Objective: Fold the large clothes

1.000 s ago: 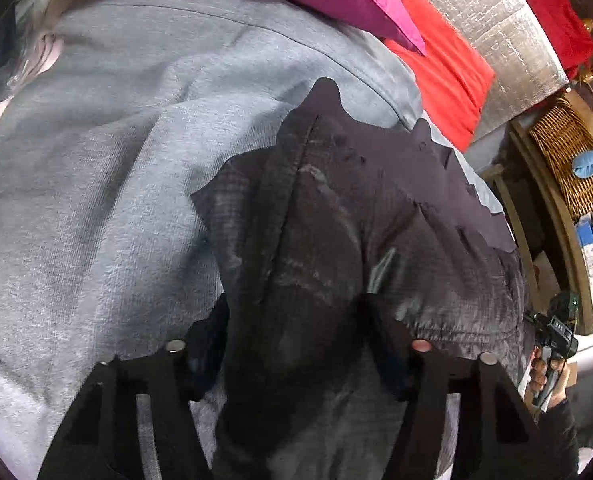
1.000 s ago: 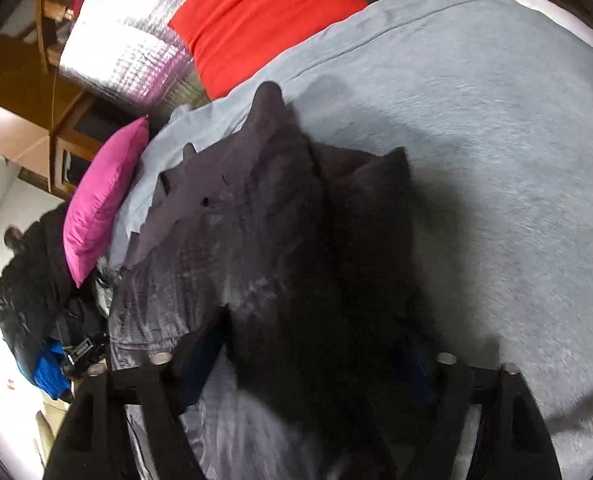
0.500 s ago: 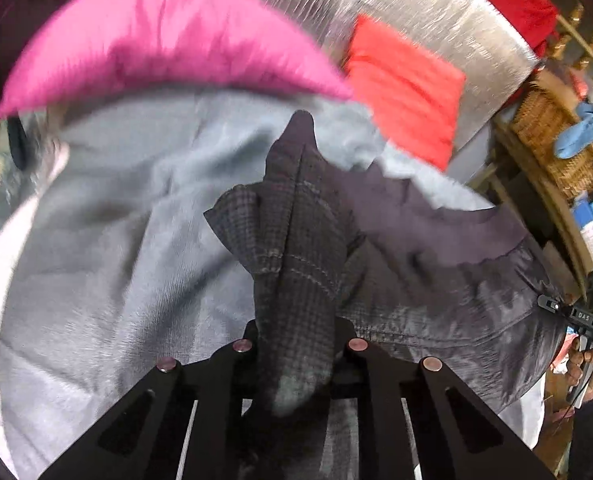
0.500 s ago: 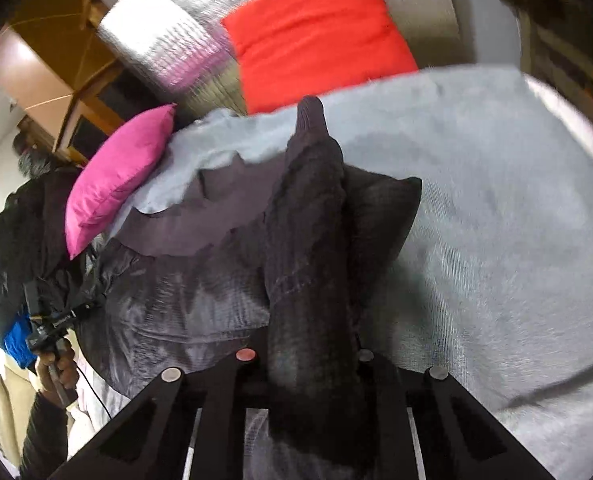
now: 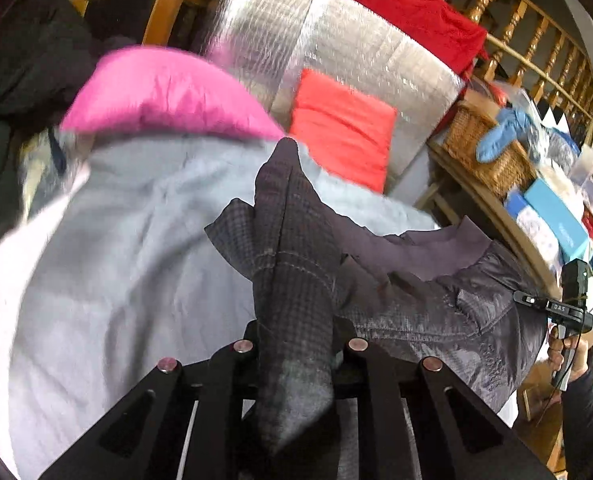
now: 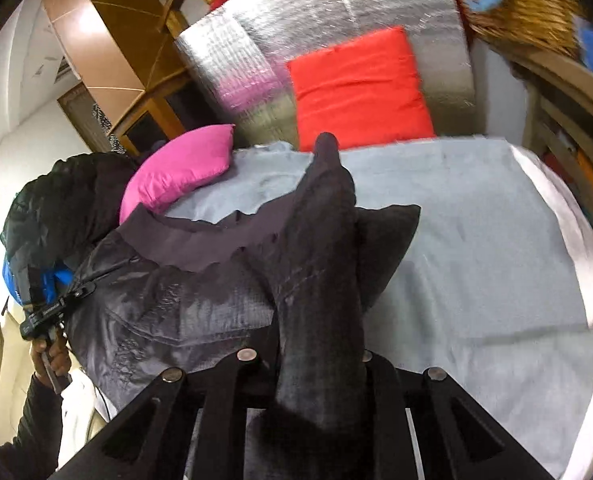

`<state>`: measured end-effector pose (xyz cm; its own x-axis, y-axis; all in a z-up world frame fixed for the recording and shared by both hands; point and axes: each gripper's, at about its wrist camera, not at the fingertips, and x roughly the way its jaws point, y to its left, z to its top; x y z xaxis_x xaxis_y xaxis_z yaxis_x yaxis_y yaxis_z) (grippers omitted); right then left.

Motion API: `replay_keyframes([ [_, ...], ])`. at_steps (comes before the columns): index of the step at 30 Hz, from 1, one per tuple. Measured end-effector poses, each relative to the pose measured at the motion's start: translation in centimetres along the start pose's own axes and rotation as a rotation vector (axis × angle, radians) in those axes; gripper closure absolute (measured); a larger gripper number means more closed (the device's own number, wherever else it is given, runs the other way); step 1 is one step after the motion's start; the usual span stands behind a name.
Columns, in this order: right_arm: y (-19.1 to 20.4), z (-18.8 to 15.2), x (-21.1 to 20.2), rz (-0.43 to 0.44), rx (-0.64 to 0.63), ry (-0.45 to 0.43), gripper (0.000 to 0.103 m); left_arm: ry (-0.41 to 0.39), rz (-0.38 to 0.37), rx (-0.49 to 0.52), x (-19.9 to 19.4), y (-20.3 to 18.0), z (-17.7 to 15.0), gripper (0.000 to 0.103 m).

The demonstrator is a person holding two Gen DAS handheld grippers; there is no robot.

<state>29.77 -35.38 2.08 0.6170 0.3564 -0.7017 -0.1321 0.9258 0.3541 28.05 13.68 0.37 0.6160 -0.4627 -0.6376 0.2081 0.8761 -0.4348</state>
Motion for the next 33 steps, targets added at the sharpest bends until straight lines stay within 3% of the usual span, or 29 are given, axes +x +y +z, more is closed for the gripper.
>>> replay_keyframes([
  [3,-2.0,-4.3,1.3,-0.010,0.062,0.047,0.087,0.093,0.020,-0.045,2.8,1.0,-4.7,0.086],
  [5,-3.4,-7.4,3.0,-0.029,0.094,0.099,0.087,0.179,0.128,-0.059,5.3,2.0,-7.7,0.084],
  [7,-5.0,-10.2,4.6,-0.067,0.142,0.139,0.079,0.222,0.161,-0.104,6.7,3.4,-9.5,0.061],
  [8,-6.1,-11.3,5.2,-0.055,0.179,0.144,0.072,0.210,0.173,-0.142,6.5,3.9,-9.6,0.054],
  [9,-7.1,-12.1,5.0,-0.047,0.229,0.124,0.051,0.206,0.195,-0.166,6.2,4.2,-9.6,0.043],
  [10,-7.6,-12.3,4.7,-0.067,0.260,0.110,0.041,0.209,0.218,-0.173,5.8,4.1,-9.3,0.043],
  [15,-8.1,-11.9,1.2,-0.125,0.257,0.053,0.037,0.116,0.315,-0.033,2.1,1.9,-6.9,0.042],
  [20,-6.1,-9.4,-1.1,-0.142,0.182,-0.012,0.037,0.058,0.285,0.009,0.6,0.0,-6.3,0.040],
  [27,-3.8,-5.3,5.9,-0.199,0.013,0.135,0.037,0.062,0.242,0.101,2.3,-3.1,-8.1,0.040],
  [29,-4.2,-4.6,7.4,-0.215,0.006,0.181,0.039,0.075,0.237,0.091,2.8,-3.0,-8.3,0.040],
  [30,-4.3,-4.3,8.6,-0.207,-0.001,0.217,0.047,0.087,0.232,0.085,3.3,-2.9,-8.5,0.040],
  [31,-4.1,-4.2,9.7,-0.220,-0.020,0.258,0.062,0.093,0.237,0.086,3.5,-2.8,-8.8,0.040],
  [32,-4.2,-4.0,10.3,-0.246,-0.030,0.287,0.087,0.095,0.243,0.092,3.7,-2.8,-8.9,0.040],
  [33,-4.0,-3.7,10.3,-0.253,-0.030,0.285,0.094,0.090,0.243,0.103,3.6,-3.0,-9.0,0.040],
])
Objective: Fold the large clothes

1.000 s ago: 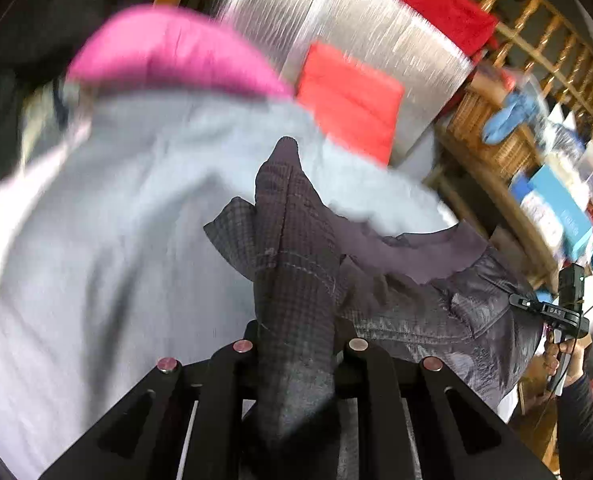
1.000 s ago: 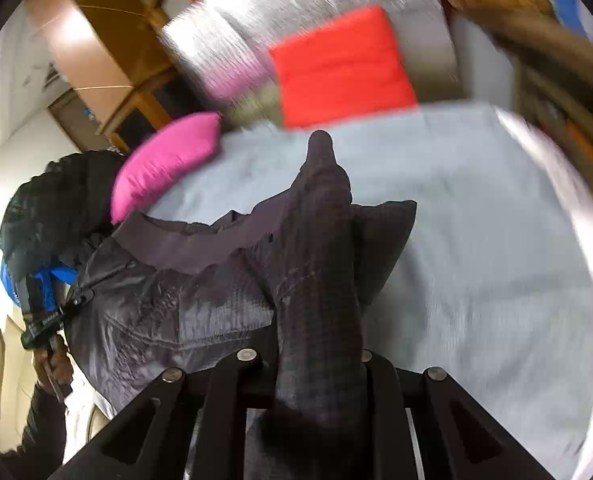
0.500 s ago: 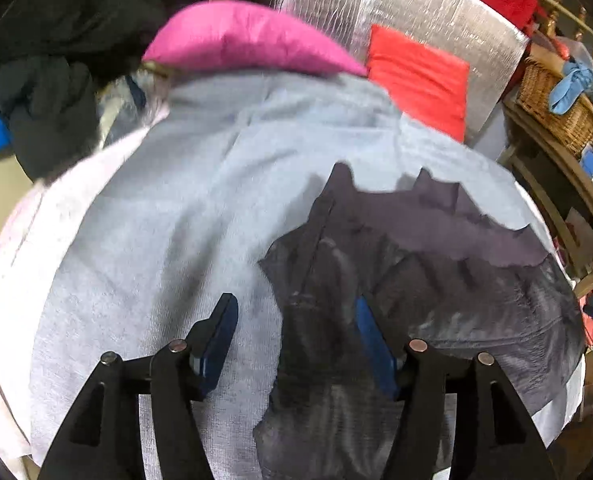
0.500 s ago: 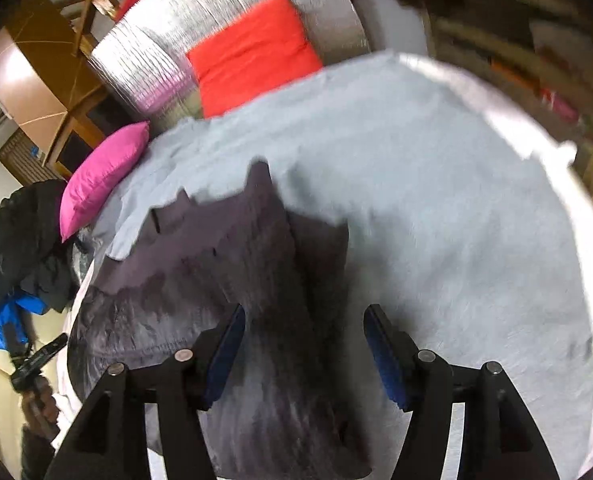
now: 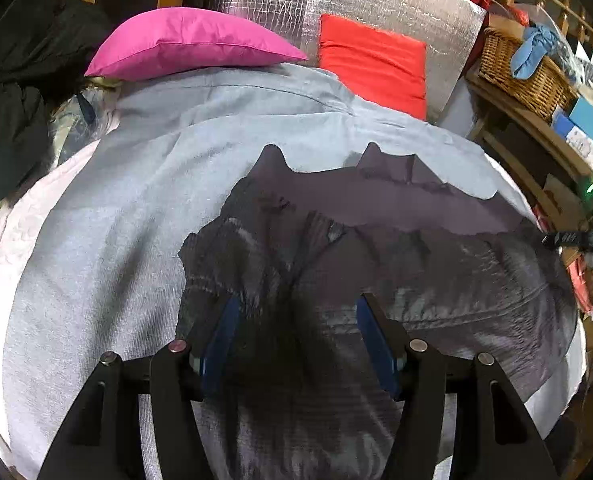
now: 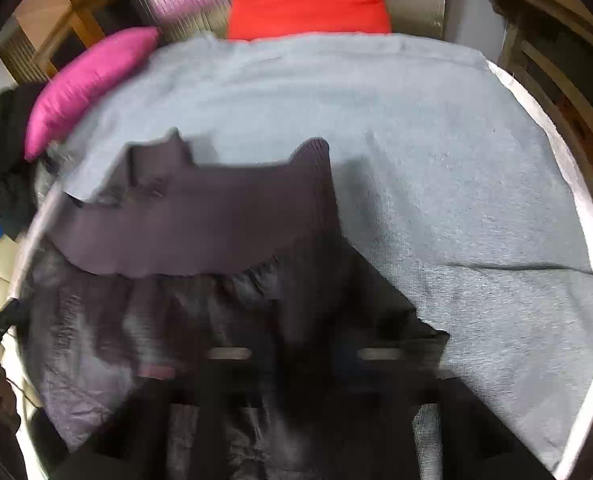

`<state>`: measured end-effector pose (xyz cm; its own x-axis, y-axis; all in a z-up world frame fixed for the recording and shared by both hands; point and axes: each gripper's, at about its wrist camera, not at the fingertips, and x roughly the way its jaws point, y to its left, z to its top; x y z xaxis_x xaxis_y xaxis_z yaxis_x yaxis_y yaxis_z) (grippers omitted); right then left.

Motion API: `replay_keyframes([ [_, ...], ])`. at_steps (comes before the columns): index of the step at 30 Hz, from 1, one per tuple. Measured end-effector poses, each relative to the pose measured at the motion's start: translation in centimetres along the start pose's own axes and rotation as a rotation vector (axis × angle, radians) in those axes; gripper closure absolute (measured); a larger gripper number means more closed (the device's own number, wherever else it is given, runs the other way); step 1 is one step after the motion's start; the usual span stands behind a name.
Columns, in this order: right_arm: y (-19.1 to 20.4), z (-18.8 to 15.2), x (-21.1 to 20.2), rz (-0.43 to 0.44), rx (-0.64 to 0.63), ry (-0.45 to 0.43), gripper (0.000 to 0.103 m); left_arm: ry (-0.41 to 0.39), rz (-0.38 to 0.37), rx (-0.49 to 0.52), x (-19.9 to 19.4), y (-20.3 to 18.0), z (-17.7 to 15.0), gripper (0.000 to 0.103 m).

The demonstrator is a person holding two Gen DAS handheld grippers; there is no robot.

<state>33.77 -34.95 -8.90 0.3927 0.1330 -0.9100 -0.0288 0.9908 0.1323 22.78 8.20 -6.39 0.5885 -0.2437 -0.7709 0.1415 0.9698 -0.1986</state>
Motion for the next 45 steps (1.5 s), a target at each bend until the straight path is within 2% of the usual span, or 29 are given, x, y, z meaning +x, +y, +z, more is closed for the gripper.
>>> replay_keyframes([
  [4,-0.7,0.3,-4.2,-0.020,0.021,-0.129,0.095,-0.030,-0.012,0.026,-0.6,-0.7,0.2,0.040],
  [7,-1.3,0.2,-3.0,-0.063,0.007,-0.111,0.095,-0.041,-0.012,0.048,0.4,-1.7,0.5,0.040],
  [10,-2.9,-0.2,0.4,-0.041,0.114,-0.069,0.092,0.026,0.092,0.085,3.5,-2.2,-0.1,0.040],
  [12,-3.1,-0.8,0.6,-0.028,0.133,-0.091,0.083,0.056,0.125,0.083,4.4,-2.1,-0.5,0.040],
  [15,-2.6,-1.2,-1.7,-0.044,0.135,-0.141,0.081,0.031,0.133,0.067,2.8,-2.2,-0.2,0.040],
  [18,-1.8,-2.2,-5.7,-0.057,0.139,-0.215,0.080,-0.031,0.097,0.042,0.5,-2.5,-0.1,0.040],
  [20,-0.4,-3.2,-8.4,-0.015,0.126,-0.276,0.080,-0.077,0.085,0.042,-1.0,-3.0,-0.5,0.040],
  [22,1.2,-4.4,-9.7,0.072,0.110,-0.302,0.080,-0.073,0.118,0.064,-0.7,-3.3,-1.0,0.039],
  [25,2.2,-6.8,-8.7,0.255,0.120,-0.259,0.080,0.068,0.153,0.058,2.9,-2.4,-2.0,0.039],
  [26,1.9,-7.1,-7.3,0.265,0.131,-0.216,0.080,0.068,0.157,0.058,3.3,-2.1,-2.2,0.039],
  [28,-0.1,-7.8,-3.7,0.199,0.213,-0.122,0.080,0.048,0.163,0.050,2.7,-2.0,-2.1,0.039],
  [29,-1.3,-8.0,-2.7,0.227,0.275,-0.108,0.080,0.036,0.158,0.038,2.0,-2.1,-1.9,0.039],
  [31,-2.3,-8.1,-3.5,0.297,0.340,-0.135,0.080,-0.013,0.131,0.030,0.5,-2.3,-1.7,0.039],
  [34,-1.3,-7.0,-5.6,0.349,0.242,-0.188,0.080,-0.054,0.118,0.046,-0.3,-3.1,-1.2,0.038],
  [37,-1.7,-5.3,-5.3,0.349,0.234,-0.187,0.080,-0.024,0.058,0.044,1.3,-4.1,-0.8,0.038],
  [41,-5.2,-4.9,-1.9,0.254,0.390,-0.134,0.080,0.054,0.142,0.091,5.2,-4.5,-1.4,0.036],
  [42,-6.2,-5.1,-1.4,0.281,0.434,-0.137,0.080,0.049,0.138,0.078,5.4,-4.2,-1.3,0.035],
  [45,-6.4,-5.0,-2.1,0.312,0.445,-0.169,0.080,0.037,0.115,0.040,4.6,-3.7,-0.7,0.035],
])
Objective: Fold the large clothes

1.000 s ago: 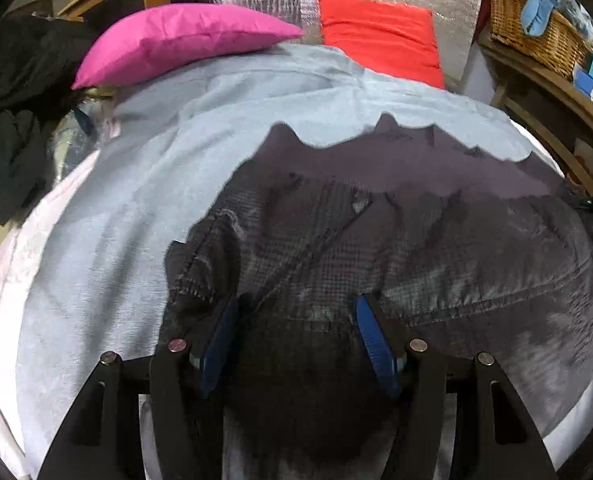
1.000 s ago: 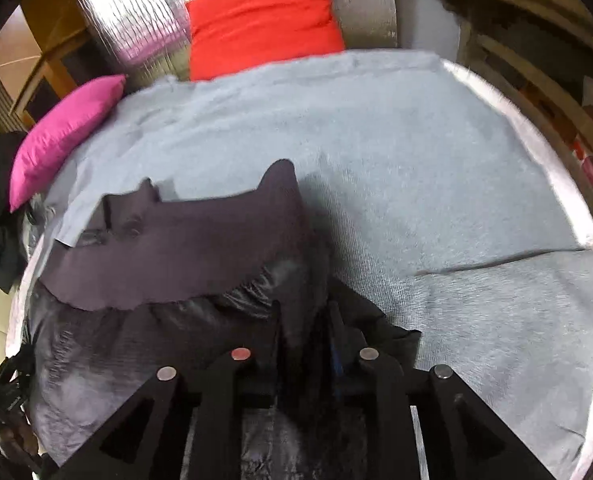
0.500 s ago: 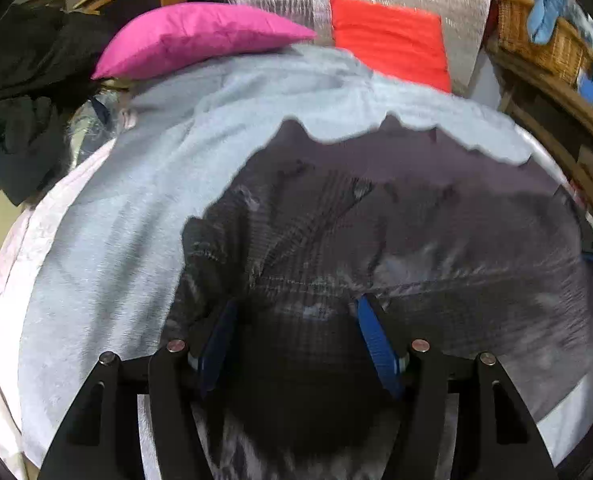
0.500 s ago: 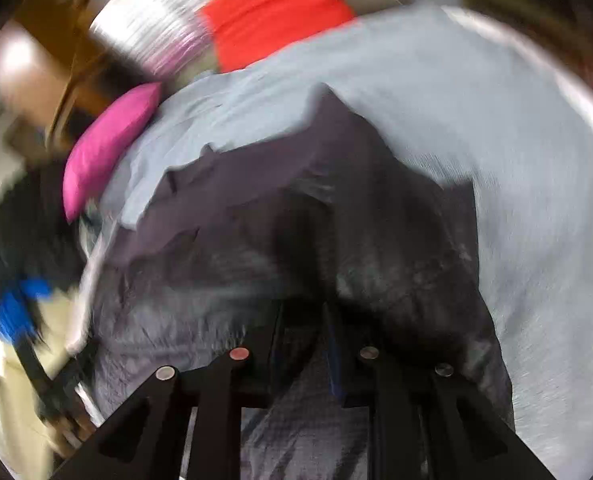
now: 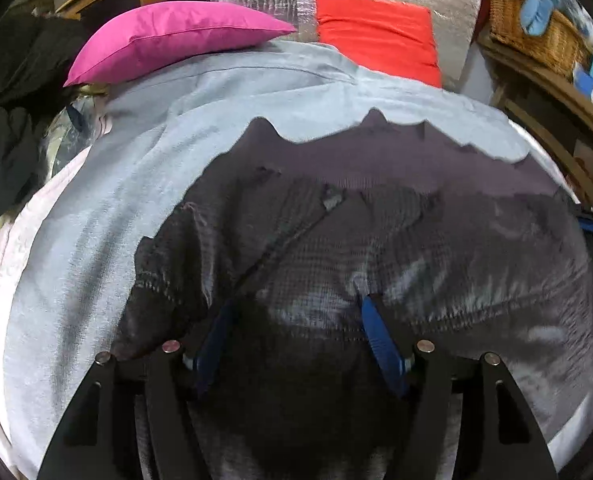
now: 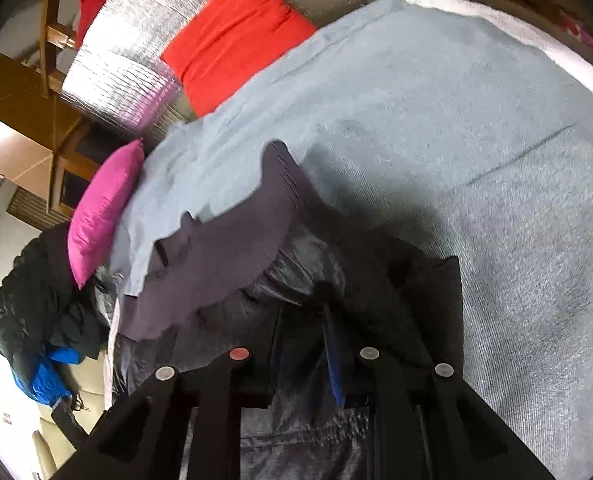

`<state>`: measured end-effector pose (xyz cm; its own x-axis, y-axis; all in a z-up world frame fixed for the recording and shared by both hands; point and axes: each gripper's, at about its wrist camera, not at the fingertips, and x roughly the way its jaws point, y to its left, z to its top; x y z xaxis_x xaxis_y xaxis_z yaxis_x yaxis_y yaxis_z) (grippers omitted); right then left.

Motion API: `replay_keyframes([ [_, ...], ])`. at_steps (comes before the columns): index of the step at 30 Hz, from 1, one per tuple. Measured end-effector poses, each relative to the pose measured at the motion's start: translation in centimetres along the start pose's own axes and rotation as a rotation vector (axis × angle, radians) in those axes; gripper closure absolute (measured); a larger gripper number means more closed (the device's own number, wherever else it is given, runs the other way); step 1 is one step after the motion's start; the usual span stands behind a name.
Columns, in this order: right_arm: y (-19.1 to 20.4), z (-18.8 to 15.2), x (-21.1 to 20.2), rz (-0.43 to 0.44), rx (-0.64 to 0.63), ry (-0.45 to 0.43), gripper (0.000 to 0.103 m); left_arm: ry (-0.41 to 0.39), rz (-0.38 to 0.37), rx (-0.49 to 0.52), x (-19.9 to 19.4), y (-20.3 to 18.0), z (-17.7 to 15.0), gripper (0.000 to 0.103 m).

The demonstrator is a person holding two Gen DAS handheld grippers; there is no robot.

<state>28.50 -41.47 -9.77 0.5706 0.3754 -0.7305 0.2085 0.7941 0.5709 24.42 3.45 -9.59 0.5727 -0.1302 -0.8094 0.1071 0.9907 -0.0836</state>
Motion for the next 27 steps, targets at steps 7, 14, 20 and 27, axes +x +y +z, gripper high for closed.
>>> replay_keyframes([
  [7,-0.7,0.4,0.0,-0.038,-0.012,-0.009,0.080,0.027,0.023,-0.067,0.9,2.4,0.0,0.034],
  [14,4.8,-3.8,-5.0,0.072,-0.186,-0.064,0.079,0.013,0.059,-0.070,-1.7,1.4,-0.2,0.034],
  [20,2.8,-7.8,-3.6,-0.084,-0.154,-0.014,0.079,-0.023,0.069,-0.049,-5.2,0.2,-1.4,0.034],
  [27,6.5,-11.9,-8.2,-0.093,-0.271,-0.119,0.067,-0.094,0.066,-0.027,-9.3,-1.4,-2.4,0.030],
])
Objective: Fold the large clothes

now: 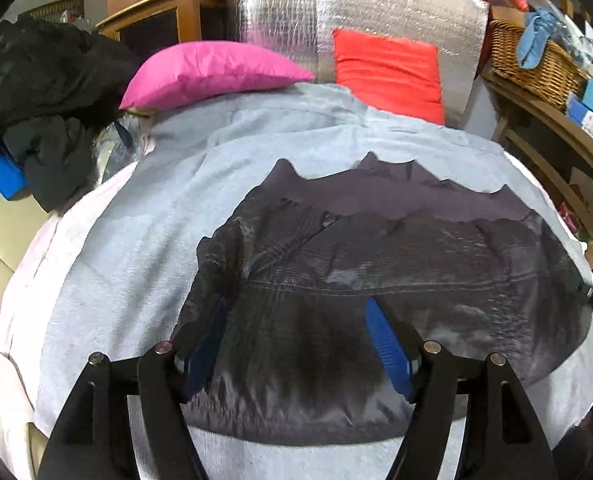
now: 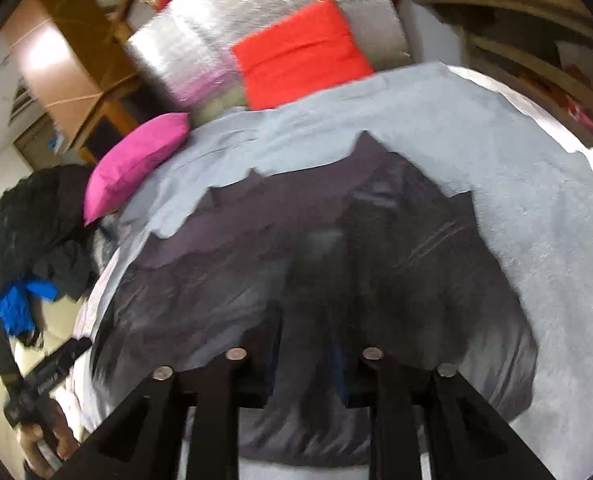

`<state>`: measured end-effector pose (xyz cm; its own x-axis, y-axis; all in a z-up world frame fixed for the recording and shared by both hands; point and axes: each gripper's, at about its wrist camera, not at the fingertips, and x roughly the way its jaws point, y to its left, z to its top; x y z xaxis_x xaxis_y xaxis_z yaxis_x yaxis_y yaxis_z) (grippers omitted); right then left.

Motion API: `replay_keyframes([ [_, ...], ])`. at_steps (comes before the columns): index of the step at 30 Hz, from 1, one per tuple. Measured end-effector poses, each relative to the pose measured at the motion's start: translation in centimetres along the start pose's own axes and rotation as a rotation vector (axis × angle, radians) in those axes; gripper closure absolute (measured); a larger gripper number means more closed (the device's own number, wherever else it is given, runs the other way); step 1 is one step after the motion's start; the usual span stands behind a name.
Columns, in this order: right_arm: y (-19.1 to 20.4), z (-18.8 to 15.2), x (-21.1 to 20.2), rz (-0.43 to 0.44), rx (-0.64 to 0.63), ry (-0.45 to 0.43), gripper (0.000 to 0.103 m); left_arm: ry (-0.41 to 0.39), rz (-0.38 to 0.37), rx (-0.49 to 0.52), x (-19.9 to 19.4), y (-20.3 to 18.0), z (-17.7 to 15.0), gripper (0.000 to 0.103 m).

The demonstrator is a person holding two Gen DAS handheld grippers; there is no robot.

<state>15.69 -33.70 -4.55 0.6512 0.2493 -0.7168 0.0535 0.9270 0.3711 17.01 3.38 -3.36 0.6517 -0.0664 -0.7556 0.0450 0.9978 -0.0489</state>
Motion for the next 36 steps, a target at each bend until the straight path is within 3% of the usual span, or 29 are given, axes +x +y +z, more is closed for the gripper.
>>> replay_keyframes([
  [1,0.5,-0.7,0.2,-0.008,-0.017,0.013,0.045,-0.005,-0.002,0.006,-0.3,-0.2,-0.1,0.030],
  [2,0.9,-1.2,0.0,-0.017,-0.026,0.014,0.030,-0.012,0.001,0.015,-0.6,-0.5,-0.2,0.030],
  [9,4.2,-2.3,-0.1,-0.025,-0.077,-0.022,0.030,-0.004,-0.006,0.022,0.1,-1.3,-0.5,0.030],
  [16,6.5,0.6,2.6,-0.057,-0.128,-0.051,0.030,0.080,0.007,0.032,4.9,-2.5,-1.7,0.029],
  [20,7.1,2.3,7.6,-0.181,-0.174,0.016,0.030,0.084,0.061,0.053,7.3,-2.8,-2.1,0.019],
  [22,6.9,2.4,10.8,-0.277,-0.217,0.120,0.030,0.086,0.070,0.072,7.2,-2.9,-1.8,0.018],
  [23,7.1,2.4,11.2,-0.306,-0.239,0.115,0.030,0.084,0.068,0.072,6.9,-2.8,-1.6,0.018],
  [28,6.1,2.6,8.1,-0.220,-0.138,0.053,0.030,0.003,0.064,0.056,4.8,-2.1,-0.4,0.018],
  [31,4.8,1.5,5.8,-0.162,-0.098,0.023,0.030,0.032,0.093,0.047,5.5,-1.1,-0.1,0.018],
  [33,3.6,0.8,4.2,-0.164,-0.079,0.009,0.030,0.052,0.076,-0.010,5.5,-0.6,-0.2,0.018],
  [36,3.4,-0.2,3.6,-0.222,-0.072,0.001,0.030,0.030,0.041,-0.009,4.6,-2.6,-0.6,0.018],
])
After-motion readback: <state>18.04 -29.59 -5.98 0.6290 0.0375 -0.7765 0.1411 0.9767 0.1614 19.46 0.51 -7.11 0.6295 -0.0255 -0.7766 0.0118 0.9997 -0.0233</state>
